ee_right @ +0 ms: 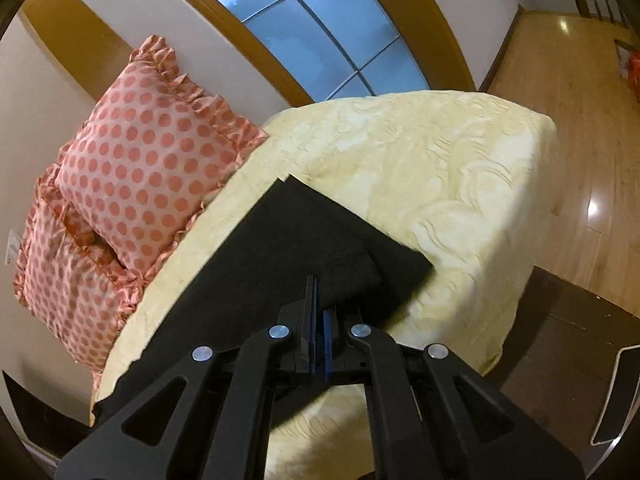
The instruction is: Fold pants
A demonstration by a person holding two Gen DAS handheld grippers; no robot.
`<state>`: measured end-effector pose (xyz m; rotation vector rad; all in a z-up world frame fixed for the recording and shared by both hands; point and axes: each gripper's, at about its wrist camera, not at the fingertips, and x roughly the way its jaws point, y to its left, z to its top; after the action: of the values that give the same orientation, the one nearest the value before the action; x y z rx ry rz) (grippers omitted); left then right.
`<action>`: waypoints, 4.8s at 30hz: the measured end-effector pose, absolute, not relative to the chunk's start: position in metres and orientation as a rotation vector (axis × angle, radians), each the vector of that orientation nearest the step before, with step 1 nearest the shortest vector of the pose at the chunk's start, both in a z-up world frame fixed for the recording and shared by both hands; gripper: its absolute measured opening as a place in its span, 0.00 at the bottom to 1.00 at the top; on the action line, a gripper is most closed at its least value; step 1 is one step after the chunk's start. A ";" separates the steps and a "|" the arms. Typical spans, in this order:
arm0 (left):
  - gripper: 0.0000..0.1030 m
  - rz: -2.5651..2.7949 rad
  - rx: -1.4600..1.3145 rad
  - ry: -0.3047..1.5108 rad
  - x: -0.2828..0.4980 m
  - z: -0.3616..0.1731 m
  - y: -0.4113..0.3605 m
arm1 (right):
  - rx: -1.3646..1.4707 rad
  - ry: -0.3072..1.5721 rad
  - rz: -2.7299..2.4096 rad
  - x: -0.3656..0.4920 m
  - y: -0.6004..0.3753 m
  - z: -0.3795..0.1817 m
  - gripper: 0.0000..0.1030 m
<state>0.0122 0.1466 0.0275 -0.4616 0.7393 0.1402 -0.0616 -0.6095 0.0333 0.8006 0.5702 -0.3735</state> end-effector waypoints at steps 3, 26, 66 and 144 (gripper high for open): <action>0.07 0.126 -0.453 0.743 0.012 0.029 0.152 | 0.791 0.583 -0.383 -0.063 -0.607 0.028 0.02; 0.86 0.055 -0.316 0.581 -0.003 0.048 0.108 | 0.586 0.481 -0.384 -0.075 -0.587 0.029 0.50; 0.98 -0.046 -0.257 0.603 0.007 0.015 0.098 | 0.151 0.758 0.665 0.054 -0.161 0.058 0.05; 0.64 0.171 -1.167 0.465 -0.007 -0.007 0.335 | -0.001 0.704 0.630 0.031 -0.149 0.041 0.58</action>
<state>-0.0071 0.3350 -0.0072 -1.1670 0.4650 0.1705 0.0311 -0.1490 0.0414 -0.0012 0.7035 0.6298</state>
